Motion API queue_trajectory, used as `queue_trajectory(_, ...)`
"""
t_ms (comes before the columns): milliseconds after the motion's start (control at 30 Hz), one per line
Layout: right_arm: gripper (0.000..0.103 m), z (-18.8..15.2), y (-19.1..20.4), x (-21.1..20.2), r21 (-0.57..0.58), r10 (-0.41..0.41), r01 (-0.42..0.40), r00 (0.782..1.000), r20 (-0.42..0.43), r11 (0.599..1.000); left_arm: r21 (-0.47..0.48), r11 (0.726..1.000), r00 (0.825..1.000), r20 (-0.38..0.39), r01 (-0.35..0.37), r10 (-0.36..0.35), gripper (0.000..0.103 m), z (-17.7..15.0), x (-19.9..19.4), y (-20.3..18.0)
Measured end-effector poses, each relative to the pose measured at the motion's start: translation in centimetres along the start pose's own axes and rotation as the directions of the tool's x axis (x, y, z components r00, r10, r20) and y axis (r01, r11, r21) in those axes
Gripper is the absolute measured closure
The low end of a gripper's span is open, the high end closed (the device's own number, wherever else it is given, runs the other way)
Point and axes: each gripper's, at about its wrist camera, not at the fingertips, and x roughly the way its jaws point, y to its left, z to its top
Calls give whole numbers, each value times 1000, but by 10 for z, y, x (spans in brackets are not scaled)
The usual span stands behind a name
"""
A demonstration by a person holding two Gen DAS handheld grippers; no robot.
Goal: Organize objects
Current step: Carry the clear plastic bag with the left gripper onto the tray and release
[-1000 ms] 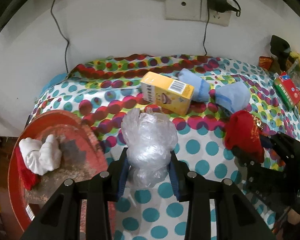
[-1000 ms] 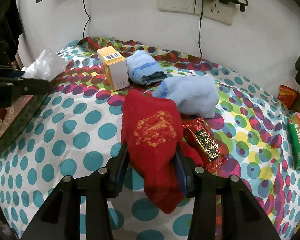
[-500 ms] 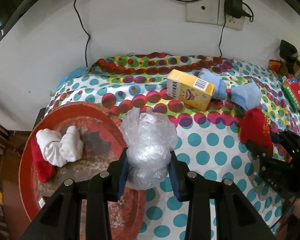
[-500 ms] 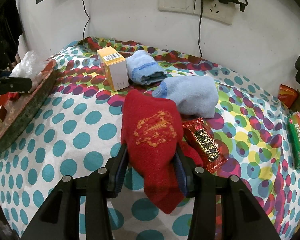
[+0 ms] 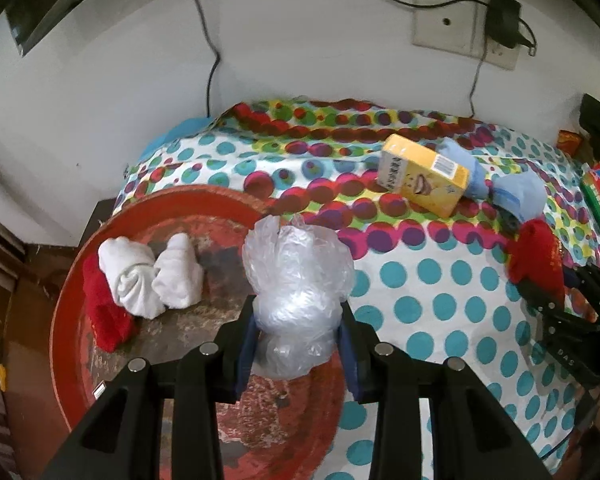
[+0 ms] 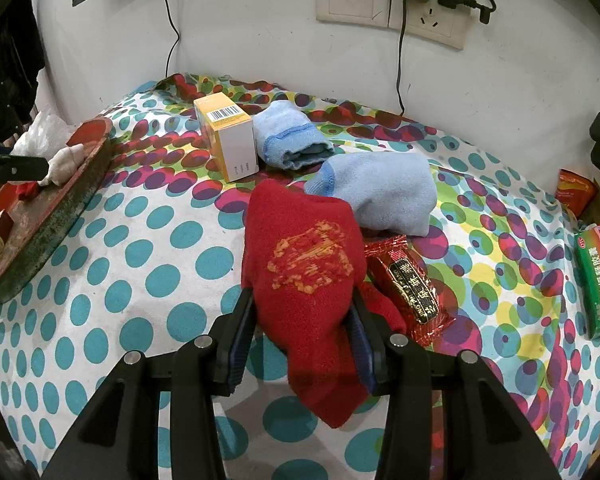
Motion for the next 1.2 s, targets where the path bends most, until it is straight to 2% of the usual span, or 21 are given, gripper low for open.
queue_trajectory(1200,59,1,10,1,-9,-13,13,1000,-3,1000,-145,987,995,-83,-66,54,66,-42,23,91)
